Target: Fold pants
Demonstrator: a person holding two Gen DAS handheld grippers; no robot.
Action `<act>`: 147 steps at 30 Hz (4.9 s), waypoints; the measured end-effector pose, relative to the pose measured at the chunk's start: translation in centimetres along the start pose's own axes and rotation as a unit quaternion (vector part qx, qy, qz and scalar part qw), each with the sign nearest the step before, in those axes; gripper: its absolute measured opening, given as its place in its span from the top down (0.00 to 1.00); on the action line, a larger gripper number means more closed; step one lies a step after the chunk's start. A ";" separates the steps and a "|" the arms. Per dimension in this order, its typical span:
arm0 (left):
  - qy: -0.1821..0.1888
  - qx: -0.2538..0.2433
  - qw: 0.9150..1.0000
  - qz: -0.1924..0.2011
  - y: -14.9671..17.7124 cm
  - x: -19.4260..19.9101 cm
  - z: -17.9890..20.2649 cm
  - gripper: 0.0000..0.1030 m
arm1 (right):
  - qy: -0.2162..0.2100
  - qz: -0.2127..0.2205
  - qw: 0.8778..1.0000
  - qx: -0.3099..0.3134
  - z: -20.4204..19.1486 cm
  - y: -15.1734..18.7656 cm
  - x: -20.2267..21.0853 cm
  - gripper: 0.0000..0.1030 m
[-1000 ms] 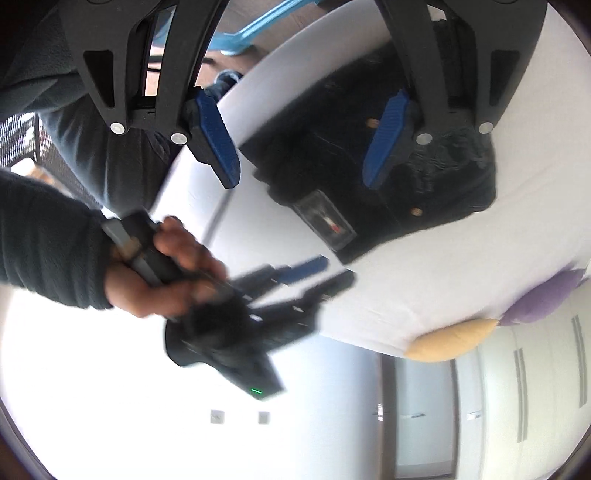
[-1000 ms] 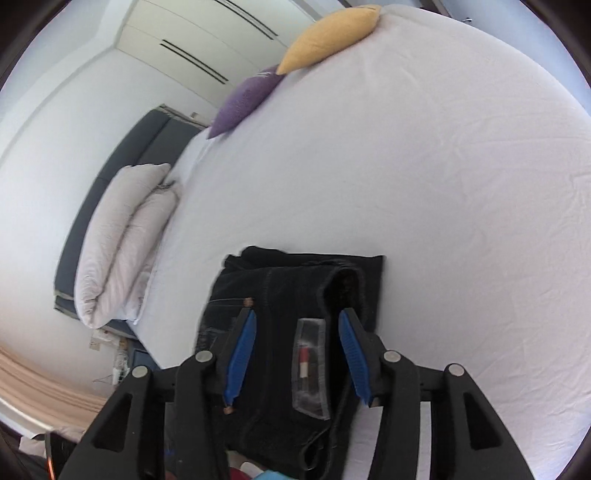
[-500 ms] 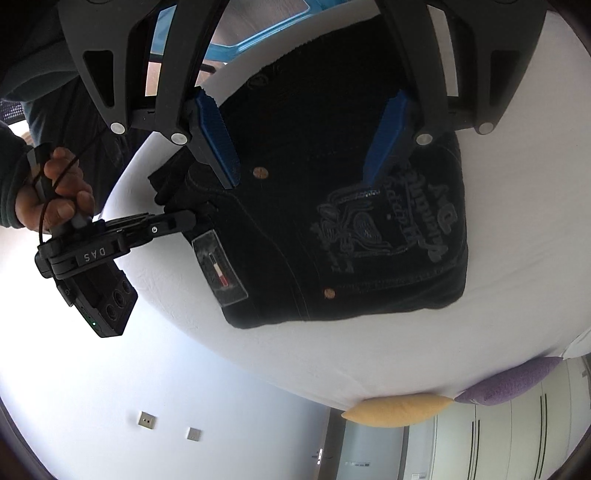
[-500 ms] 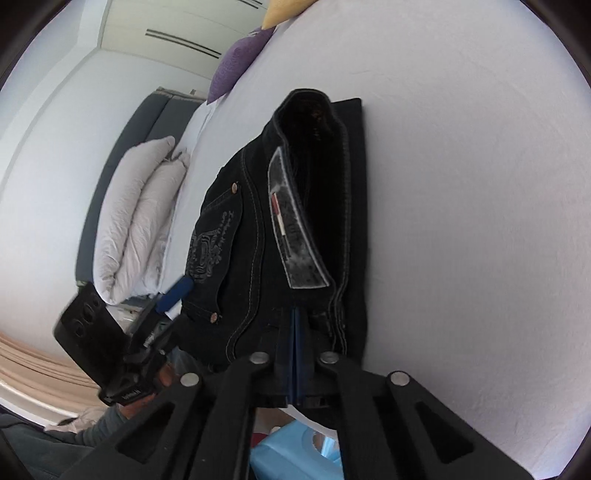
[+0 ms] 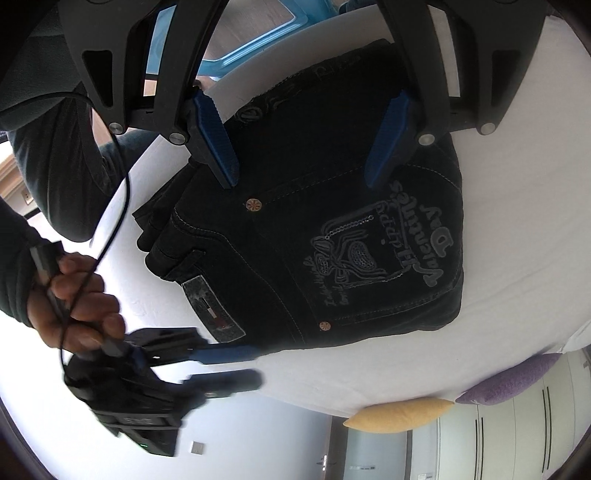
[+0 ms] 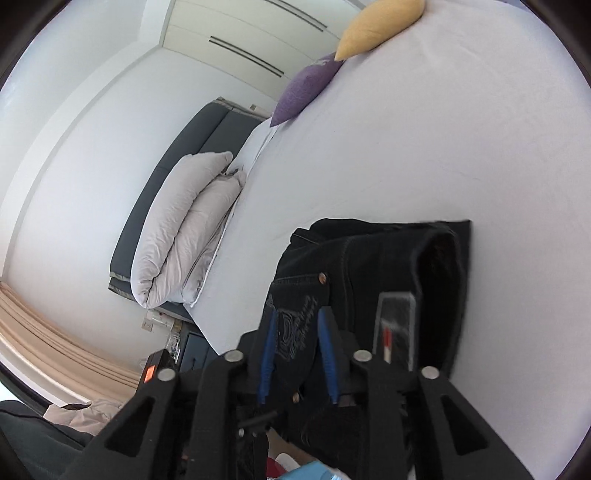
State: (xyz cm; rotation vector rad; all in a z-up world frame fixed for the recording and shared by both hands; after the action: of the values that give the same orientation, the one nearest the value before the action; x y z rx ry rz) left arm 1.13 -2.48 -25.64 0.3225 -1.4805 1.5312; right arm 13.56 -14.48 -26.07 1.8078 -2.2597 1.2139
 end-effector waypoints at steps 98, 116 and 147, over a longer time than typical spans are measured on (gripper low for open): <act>0.008 0.131 0.989 -0.067 -15.4 -7.9 -8.1 0.87 | 0.229 -0.034 0.970 0.069 7.5 -4.7 1.5 0.81; -0.090 0.131 0.985 0.059 -14.3 1.5 -8.8 0.09 | 0.313 0.007 0.948 0.064 5.5 -1.3 7.7 0.36; -0.219 0.140 0.961 0.098 -10.4 14.9 2.7 0.00 | 0.412 0.132 0.879 0.198 -17.3 3.3 14.5 0.00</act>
State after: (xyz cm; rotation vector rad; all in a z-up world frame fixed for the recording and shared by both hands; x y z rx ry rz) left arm 0.14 -0.32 -7.42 0.7409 -1.6679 1.9226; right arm -1.73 -16.71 -9.31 0.7308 -1.8333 2.0896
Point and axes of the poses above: each gripper's, at about its wrist camera, not at the fingertips, and x roughly against the way its jaws point, z to its right, y to its underside, the point moved 7 cm from there along -x, roughly the way its jaws point, and after that the axes turned 10 degrees about x, right-handed, at the moved point
